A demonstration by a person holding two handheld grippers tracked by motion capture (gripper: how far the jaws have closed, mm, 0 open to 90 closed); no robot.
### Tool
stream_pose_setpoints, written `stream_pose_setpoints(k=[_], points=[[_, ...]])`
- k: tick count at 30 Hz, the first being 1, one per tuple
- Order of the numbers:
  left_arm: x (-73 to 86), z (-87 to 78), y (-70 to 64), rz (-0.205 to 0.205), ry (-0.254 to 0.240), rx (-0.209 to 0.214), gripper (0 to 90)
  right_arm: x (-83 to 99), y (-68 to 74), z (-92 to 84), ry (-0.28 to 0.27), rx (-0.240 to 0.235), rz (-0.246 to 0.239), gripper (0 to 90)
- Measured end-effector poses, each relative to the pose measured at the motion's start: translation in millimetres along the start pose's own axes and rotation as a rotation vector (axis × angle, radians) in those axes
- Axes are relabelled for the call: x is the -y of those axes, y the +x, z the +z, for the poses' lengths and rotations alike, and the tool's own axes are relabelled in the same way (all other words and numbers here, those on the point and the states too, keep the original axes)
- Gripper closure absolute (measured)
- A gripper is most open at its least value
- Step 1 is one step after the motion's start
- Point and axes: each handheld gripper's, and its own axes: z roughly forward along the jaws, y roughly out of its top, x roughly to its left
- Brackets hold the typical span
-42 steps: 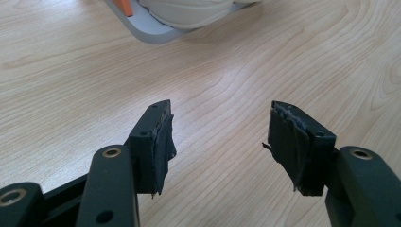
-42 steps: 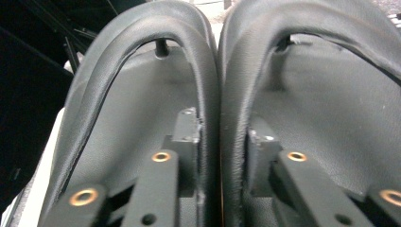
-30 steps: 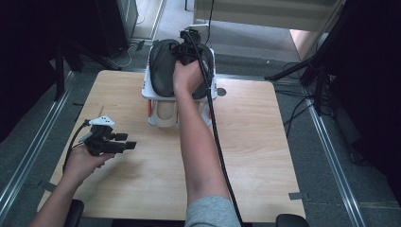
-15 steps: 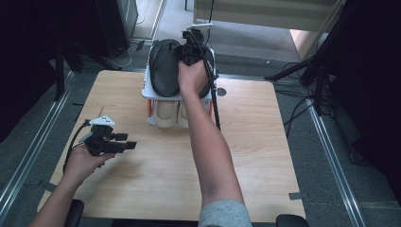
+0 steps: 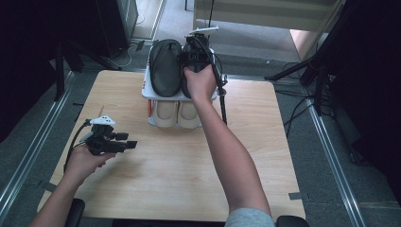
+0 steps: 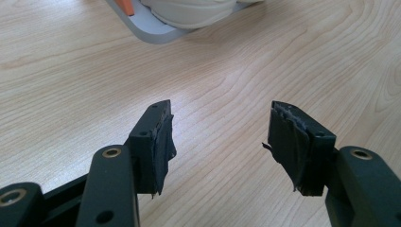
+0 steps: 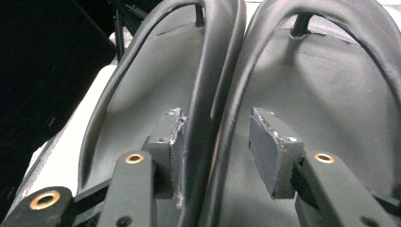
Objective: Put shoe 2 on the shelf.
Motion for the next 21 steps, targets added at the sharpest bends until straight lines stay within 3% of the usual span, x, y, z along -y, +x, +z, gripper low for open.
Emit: stream_pose_setpoints(k=[6,21], points=[[0.2,-0.1,0.4,-0.003,-0.002,-0.002,41.6,8.8,-2.4,-13.9,0.000,-0.054,-0.038,56.7],[0.5,-0.4,0.5,-0.006,0.001,-0.005,41.6,37.4,7.5,-45.9,-0.011,-0.182,-0.167,56.3]])
